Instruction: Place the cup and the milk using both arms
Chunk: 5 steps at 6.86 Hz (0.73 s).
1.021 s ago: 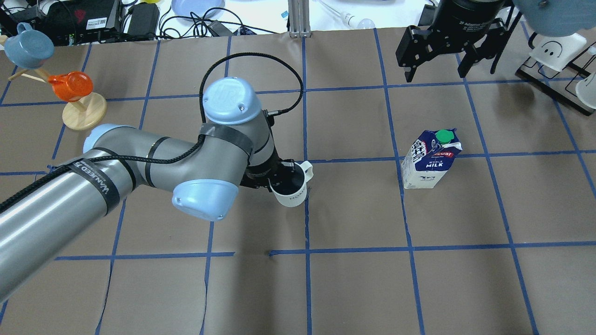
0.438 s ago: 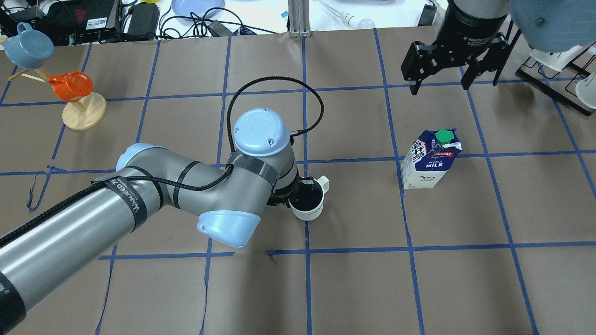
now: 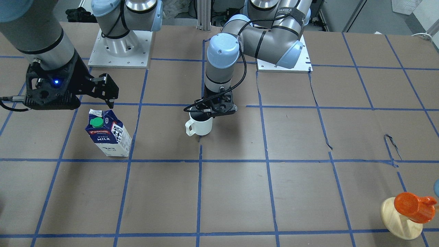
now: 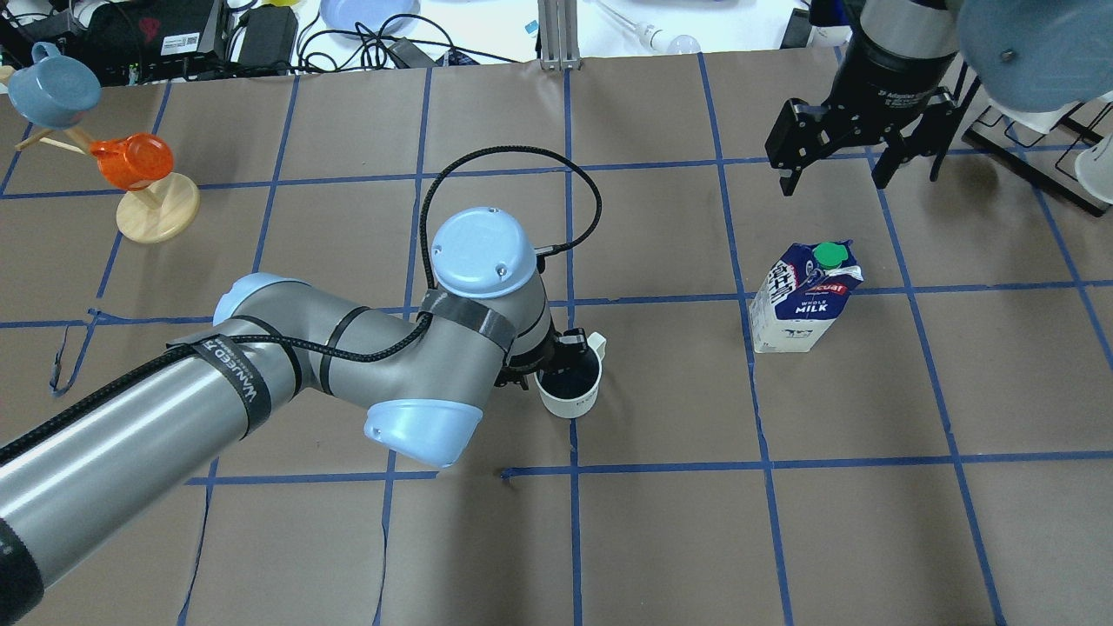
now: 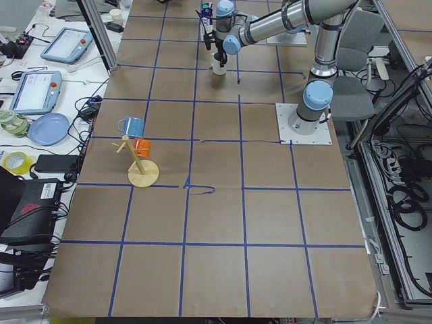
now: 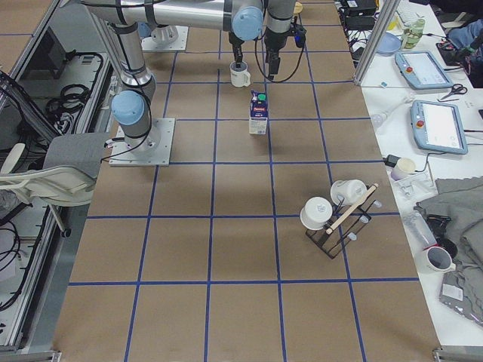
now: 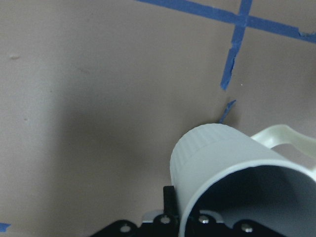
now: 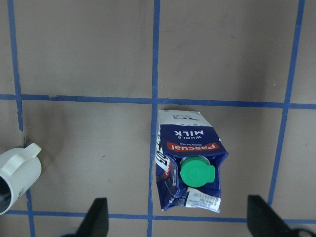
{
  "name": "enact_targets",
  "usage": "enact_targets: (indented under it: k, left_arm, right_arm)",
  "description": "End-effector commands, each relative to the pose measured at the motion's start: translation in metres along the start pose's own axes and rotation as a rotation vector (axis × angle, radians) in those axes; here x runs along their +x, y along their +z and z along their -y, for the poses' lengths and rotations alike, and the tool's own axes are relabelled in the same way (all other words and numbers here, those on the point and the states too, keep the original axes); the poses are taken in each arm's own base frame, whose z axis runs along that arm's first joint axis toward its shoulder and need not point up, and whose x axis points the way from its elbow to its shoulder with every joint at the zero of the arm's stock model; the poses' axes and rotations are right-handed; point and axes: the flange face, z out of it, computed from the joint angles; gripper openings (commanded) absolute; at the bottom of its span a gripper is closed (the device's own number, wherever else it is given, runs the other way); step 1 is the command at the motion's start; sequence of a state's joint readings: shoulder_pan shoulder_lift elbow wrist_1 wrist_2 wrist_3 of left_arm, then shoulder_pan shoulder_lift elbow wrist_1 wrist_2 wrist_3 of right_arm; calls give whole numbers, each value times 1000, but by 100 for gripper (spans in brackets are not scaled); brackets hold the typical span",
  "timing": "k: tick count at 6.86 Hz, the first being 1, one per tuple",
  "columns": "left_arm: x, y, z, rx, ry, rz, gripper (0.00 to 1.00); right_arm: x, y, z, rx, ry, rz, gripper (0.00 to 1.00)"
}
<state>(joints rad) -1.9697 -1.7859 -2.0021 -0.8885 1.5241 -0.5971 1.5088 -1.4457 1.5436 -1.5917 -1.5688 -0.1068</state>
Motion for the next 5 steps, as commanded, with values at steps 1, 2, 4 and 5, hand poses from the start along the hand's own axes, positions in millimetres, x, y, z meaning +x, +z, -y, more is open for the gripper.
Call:
enact_targets:
  k: [1,2,4,5]
  left_arm:
    - [-4,-28,16,45,4,-13,70]
    - [-22,-66,39,51,-13,4,76]
    - [-68,-161,84,77,120,10,81]
    - [-108,-189,103,37,92,14,81]
  right_arm:
    - [5,46,-1,2,-13,2,100]
    - [5,65,-4,-6,-18,0,100]
    - [13,90,-12,-42,-16,-52,100]
    - [15,92,-12,-47,-18,-50,100]
